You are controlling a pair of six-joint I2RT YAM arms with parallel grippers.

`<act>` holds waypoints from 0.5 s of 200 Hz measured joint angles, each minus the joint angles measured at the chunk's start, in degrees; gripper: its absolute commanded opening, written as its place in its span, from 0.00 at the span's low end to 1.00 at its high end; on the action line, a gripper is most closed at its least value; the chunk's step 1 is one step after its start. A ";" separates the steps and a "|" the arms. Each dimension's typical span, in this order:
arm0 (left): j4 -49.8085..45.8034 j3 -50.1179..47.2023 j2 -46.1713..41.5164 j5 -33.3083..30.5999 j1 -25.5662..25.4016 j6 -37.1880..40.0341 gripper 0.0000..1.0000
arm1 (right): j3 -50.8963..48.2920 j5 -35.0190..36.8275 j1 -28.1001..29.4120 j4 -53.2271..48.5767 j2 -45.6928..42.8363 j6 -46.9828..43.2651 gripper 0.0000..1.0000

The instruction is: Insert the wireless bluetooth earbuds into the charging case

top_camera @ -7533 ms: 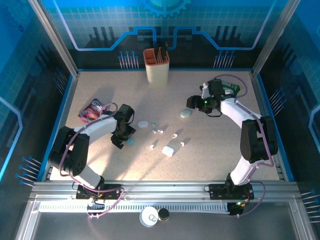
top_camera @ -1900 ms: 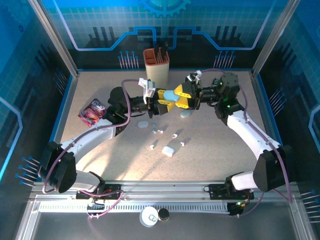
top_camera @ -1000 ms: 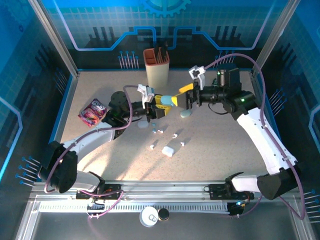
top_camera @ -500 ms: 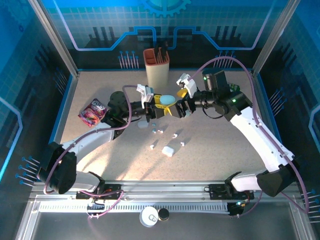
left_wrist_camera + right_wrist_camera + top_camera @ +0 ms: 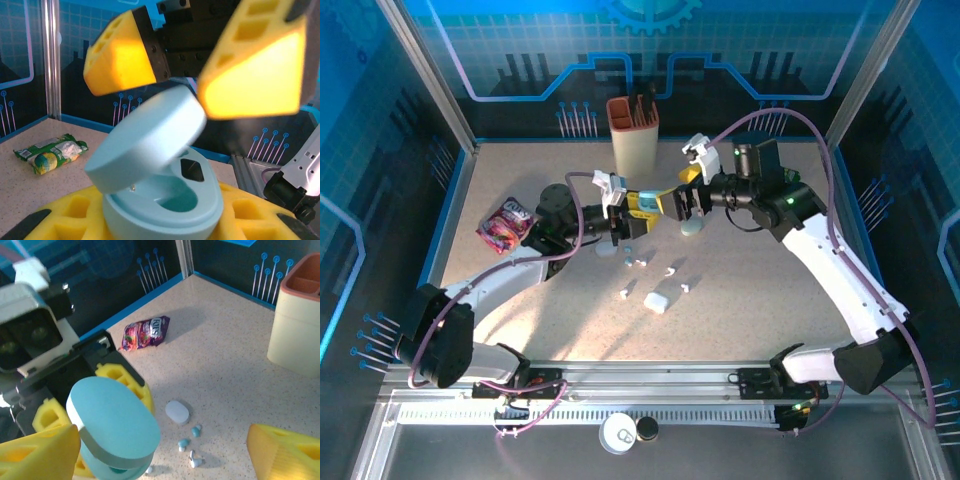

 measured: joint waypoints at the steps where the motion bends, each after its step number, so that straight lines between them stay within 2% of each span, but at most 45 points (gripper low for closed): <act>1: 0.02 -0.02 0.00 0.00 0.00 0.00 0.36 | 0.00 0.00 0.00 0.02 0.00 0.07 0.85; 100: 0.94 -2.03 -1.95 0.02 0.87 0.00 0.36 | -0.59 0.04 -2.32 3.63 -0.76 5.77 0.85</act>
